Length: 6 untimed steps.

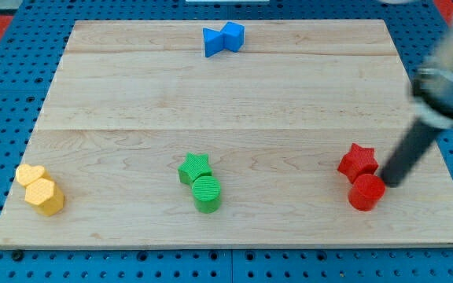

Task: Move the red star diagonally to the red circle

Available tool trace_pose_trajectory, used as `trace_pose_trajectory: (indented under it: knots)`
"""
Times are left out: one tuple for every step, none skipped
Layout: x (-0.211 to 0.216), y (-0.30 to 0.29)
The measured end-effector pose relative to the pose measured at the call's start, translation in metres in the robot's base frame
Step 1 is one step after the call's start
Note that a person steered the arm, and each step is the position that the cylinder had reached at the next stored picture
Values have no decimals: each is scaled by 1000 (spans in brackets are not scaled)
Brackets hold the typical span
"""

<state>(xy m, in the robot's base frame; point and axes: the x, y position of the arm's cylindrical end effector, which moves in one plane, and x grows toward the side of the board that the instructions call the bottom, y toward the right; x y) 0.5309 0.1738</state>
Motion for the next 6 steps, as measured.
trace_pose_trajectory:
  knots:
    - [-40,-45]
    - [-72,-60]
    - [-96,-170]
    - [-144,-196]
    - [-109,-230]
    - [-105,-225]
